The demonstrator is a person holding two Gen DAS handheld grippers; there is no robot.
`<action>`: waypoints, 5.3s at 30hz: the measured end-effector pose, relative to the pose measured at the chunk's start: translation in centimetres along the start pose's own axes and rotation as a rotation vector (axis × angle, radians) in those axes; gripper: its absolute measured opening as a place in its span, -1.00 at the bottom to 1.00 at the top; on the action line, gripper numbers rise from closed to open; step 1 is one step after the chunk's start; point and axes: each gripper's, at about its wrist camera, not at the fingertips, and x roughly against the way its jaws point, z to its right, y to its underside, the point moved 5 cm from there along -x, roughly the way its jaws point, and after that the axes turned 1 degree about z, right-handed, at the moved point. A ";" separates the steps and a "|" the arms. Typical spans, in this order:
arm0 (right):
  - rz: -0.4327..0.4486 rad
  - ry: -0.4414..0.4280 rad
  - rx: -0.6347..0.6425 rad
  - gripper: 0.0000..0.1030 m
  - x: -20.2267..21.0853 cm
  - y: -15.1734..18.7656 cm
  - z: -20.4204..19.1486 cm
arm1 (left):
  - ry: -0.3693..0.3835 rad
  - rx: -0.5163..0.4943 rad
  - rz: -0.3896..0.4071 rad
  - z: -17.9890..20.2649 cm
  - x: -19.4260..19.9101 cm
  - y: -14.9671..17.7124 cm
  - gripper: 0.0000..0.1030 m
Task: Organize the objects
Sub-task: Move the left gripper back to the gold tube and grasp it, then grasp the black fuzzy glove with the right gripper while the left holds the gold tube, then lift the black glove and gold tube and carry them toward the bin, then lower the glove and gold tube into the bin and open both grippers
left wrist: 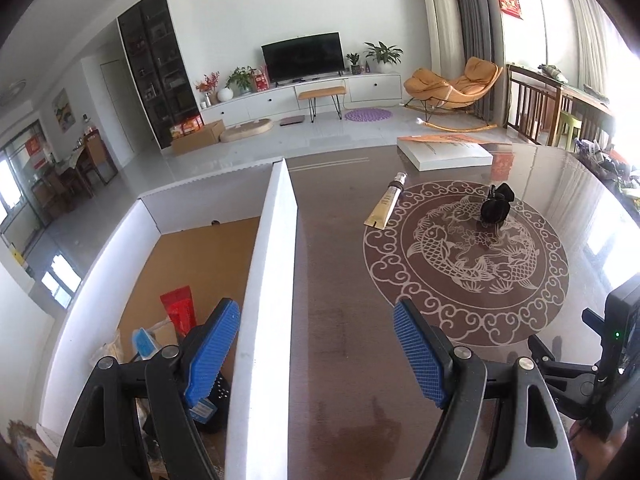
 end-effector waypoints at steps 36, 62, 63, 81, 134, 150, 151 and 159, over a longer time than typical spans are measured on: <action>-0.073 -0.104 -0.194 0.90 -2.1 0.9 2.5 | 0.135 0.038 -0.256 10.2 -30.0 -11.4 -0.51; -0.411 -0.247 -0.232 0.91 -17.5 -16.8 0.6 | 0.135 0.041 -0.109 7.8 -12.4 6.4 -0.48; -0.419 -0.218 -0.216 0.84 -18.2 -17.4 0.5 | 0.135 0.041 -0.109 7.8 -12.4 6.4 -0.48; -0.093 -0.137 -0.087 -0.31 -5.7 -4.5 1.2 | 0.145 0.049 -0.110 7.8 -12.3 6.5 -0.49; -0.029 -0.686 0.179 -0.29 15.5 -10.0 -20.2 | 0.050 0.354 -0.025 -17.9 2.4 5.7 -0.53; -0.244 -0.747 0.366 0.58 13.5 -7.5 -32.2 | -0.251 0.439 -0.131 -24.1 1.8 8.8 0.86; -0.232 -0.729 0.370 0.62 13.9 -8.0 -32.1 | -0.258 0.438 -0.148 -23.9 2.0 8.6 0.86; -0.174 -0.577 0.483 0.85 15.7 -9.6 -31.0 | -0.343 0.453 -0.162 -22.1 5.9 7.7 0.86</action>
